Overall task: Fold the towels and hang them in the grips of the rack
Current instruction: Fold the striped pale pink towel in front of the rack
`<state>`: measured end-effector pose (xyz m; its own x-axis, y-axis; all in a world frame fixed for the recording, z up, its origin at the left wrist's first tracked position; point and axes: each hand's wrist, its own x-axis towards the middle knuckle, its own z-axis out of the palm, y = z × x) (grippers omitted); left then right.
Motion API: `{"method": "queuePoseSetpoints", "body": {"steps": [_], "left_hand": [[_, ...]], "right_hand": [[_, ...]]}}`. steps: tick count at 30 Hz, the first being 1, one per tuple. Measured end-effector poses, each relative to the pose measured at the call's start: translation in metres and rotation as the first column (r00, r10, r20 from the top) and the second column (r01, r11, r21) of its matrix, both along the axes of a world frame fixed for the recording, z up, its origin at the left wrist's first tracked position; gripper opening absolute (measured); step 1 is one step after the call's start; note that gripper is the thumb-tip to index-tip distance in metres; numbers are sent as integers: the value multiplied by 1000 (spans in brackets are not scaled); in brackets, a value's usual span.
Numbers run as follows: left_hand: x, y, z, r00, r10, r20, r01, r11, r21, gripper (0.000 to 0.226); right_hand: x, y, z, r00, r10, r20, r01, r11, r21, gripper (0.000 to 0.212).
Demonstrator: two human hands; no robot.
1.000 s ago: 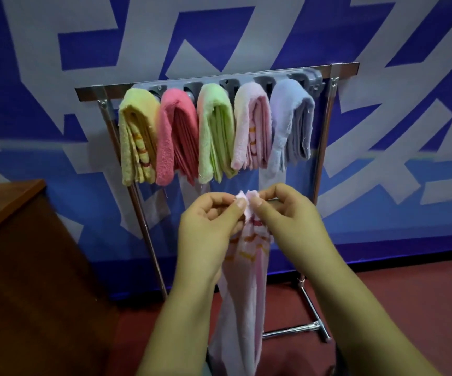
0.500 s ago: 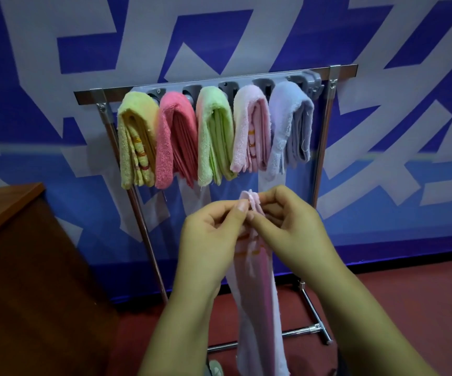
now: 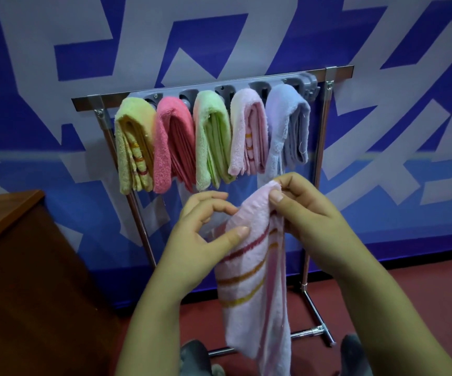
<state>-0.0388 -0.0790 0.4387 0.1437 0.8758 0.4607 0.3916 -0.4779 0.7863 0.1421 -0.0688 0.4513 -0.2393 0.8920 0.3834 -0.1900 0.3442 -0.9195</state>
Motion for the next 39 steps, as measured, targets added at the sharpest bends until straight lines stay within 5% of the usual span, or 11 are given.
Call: {"method": "queuePoseSetpoints", "body": {"steps": [12, 19, 23, 30, 35, 39], "left_hand": [[-35, 6, -19, 969, -156, -194, 101, 959, -266, 34], [-44, 2, 22, 1000, -10, 6, 10, 1000, 21, 5], [-34, 4, 25, 956, 42, 289, -73, 993, 97, 42], [-24, 10, 10, 895, 118, 431, -112, 993, -39, 25], [-29, 7, 18, 743, -106, 661, 201, 977, -68, 35], [-21, 13, 16, 703, 76, 707, 159, 952, -260, 15]], "right_hand": [[17, 3, 8, 983, -77, -166, 73, 997, -31, 9], [32, 6, 13, 968, -251, -26, 252, 967, 40, 15], [42, -1, 22, 972, -233, -32, 235, 967, 98, 13], [49, -3, 10, 974, -224, -44, 224, 975, 7, 8], [53, -6, 19, 969, -112, -221, 95, 992, -84, 8], [44, 2, 14, 959, -129, -251, 63, 964, -257, 10]]}}
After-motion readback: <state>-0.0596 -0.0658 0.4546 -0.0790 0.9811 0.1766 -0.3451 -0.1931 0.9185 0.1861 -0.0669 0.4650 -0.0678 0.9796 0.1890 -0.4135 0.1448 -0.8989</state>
